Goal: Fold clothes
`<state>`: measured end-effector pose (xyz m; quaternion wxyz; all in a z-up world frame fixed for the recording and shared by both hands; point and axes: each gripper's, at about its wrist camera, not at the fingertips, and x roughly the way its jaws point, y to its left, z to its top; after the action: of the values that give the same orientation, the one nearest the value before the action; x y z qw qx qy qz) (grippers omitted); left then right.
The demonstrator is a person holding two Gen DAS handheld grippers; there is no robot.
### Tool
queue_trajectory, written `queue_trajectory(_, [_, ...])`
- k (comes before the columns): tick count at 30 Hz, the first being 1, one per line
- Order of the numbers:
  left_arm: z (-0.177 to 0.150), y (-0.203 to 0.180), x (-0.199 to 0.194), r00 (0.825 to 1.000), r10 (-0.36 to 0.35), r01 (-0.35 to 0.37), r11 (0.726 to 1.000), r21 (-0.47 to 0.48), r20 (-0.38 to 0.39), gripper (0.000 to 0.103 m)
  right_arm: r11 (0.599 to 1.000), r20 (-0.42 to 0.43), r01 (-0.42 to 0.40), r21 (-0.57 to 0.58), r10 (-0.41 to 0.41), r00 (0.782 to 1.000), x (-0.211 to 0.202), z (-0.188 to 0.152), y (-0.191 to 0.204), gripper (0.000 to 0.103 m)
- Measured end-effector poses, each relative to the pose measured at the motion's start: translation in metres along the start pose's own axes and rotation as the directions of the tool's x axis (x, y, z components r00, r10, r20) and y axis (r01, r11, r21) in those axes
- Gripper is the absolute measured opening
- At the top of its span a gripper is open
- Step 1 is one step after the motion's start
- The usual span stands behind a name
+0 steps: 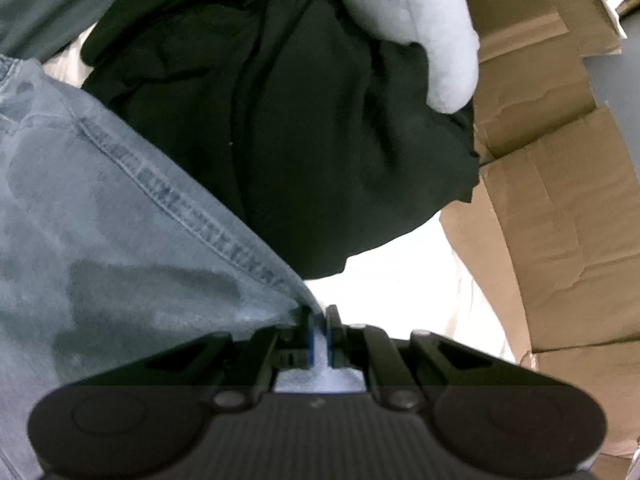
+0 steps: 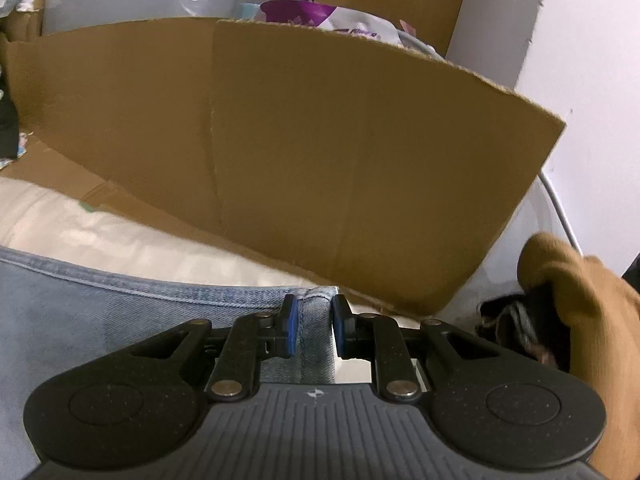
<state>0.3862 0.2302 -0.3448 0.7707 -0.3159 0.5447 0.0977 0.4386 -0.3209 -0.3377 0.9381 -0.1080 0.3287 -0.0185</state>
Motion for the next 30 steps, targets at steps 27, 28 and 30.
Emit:
queue_trajectory(27, [0.003, 0.016, 0.019, 1.000, 0.004, -0.004, 1.000, -0.023, 0.019, 0.006, 1.000, -0.053, 0.003, -0.007, -0.004, 0.999, 0.037, 0.025, 0.010, 0.018])
queue_trajectory(28, [0.004, 0.019, 0.022, 1.000, 0.002, -0.002, 1.000, -0.026, -0.004, 0.008, 1.000, -0.064, -0.001, 0.001, 0.001, 0.998, 0.039, 0.025, 0.011, 0.019])
queue_trajectory(30, [0.008, 0.025, 0.022, 0.999, -0.019, 0.017, 0.998, -0.053, -0.037, 0.011, 1.000, -0.094, -0.008, 0.015, 0.010, 0.996, 0.040, 0.023, 0.013, 0.028])
